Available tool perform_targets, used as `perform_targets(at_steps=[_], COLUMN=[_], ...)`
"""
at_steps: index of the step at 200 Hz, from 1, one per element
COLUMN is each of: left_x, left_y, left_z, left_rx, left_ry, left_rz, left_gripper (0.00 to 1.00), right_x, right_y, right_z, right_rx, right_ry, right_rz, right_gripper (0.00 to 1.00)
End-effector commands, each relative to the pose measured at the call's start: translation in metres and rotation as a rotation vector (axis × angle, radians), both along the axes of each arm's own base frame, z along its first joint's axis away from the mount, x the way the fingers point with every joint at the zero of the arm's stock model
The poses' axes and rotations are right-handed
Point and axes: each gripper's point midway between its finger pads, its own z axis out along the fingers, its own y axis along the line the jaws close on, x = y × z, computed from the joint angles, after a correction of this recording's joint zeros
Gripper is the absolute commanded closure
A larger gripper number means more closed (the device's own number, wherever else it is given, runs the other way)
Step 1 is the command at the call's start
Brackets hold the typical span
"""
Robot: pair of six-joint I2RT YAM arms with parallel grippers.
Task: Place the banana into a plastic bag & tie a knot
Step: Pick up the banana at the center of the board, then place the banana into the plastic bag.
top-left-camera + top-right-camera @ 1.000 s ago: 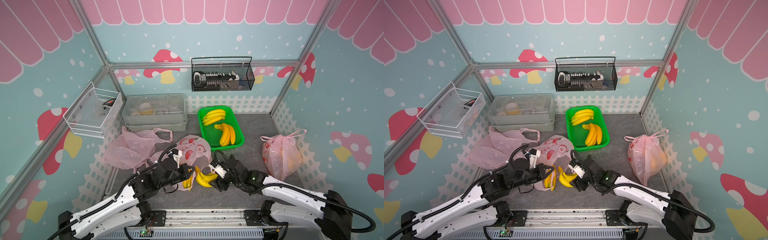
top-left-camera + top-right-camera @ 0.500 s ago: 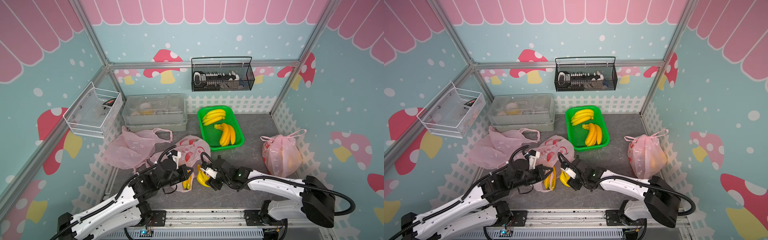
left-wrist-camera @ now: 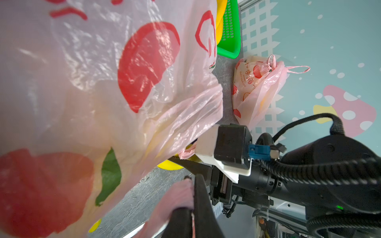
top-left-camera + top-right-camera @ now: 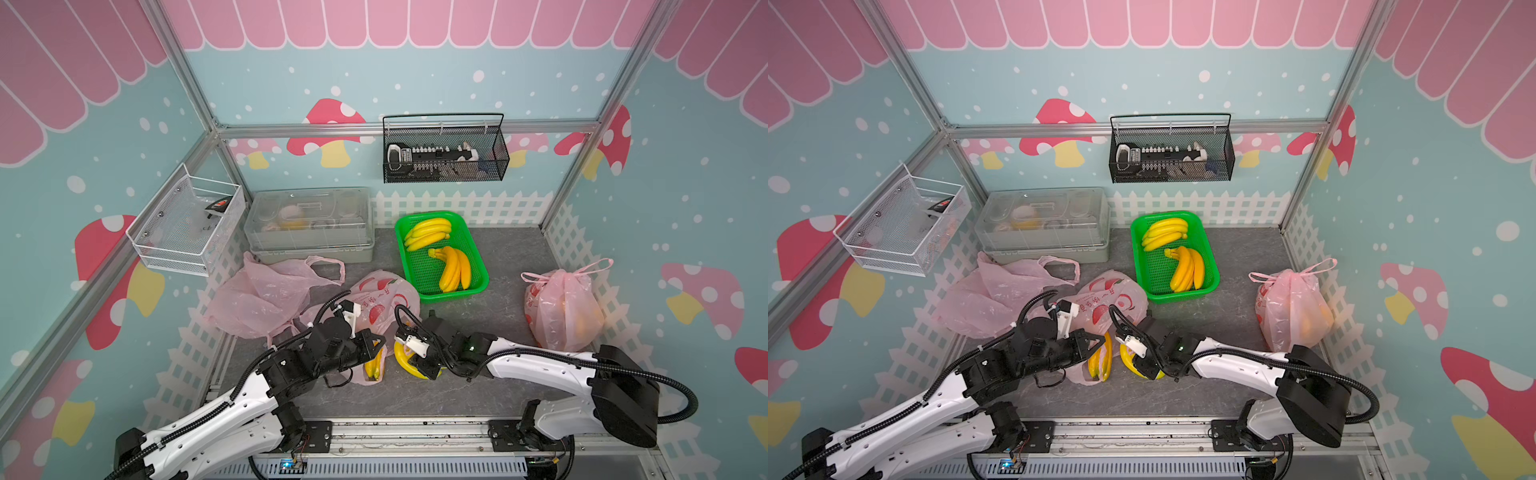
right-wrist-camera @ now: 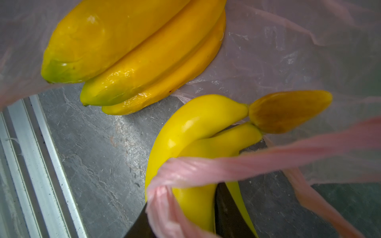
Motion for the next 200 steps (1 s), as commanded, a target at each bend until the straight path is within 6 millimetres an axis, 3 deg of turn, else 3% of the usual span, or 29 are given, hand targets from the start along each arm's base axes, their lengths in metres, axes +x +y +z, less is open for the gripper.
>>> perform_targets(at_steps=[1,46,102,138,183,200], left_x=[0.000,-0.001,-0.003,-0.002,-0.002,-0.002], left_y=[0.003,-0.003,-0.019,-0.022,-0.025,-0.027], left_z=[0.001,0.008,0.036,0.043,0.051,0.056], left_rx=[-0.006,-0.026,-0.129,-0.158,-0.211,-0.228], left_ry=[-0.007,-0.021,-0.075,-0.095,-0.112,-0.123], left_rz=[0.001,-0.027,-0.087,-0.090,-0.085,-0.088], left_gripper=[1.00,1.00,1.00,1.00,1.00,1.00], right_x=[-0.002,0.006,0.050,0.076,0.111,0.128], right_y=[0.003,0.018,0.037,0.062,0.070,0.066], right_z=[0.014,0.065,0.085,0.117,0.122,0.110], right_rx=[0.052,0.294,0.498,0.672,0.795,0.779], right_ry=[-0.006,-0.020,0.044,0.072,0.084,0.070], right_rz=[-0.010,-0.113,-0.370,-0.460,-0.648,-0.749], right_gripper=[0.84,0.89,0.90,0.90,0.90,0.90])
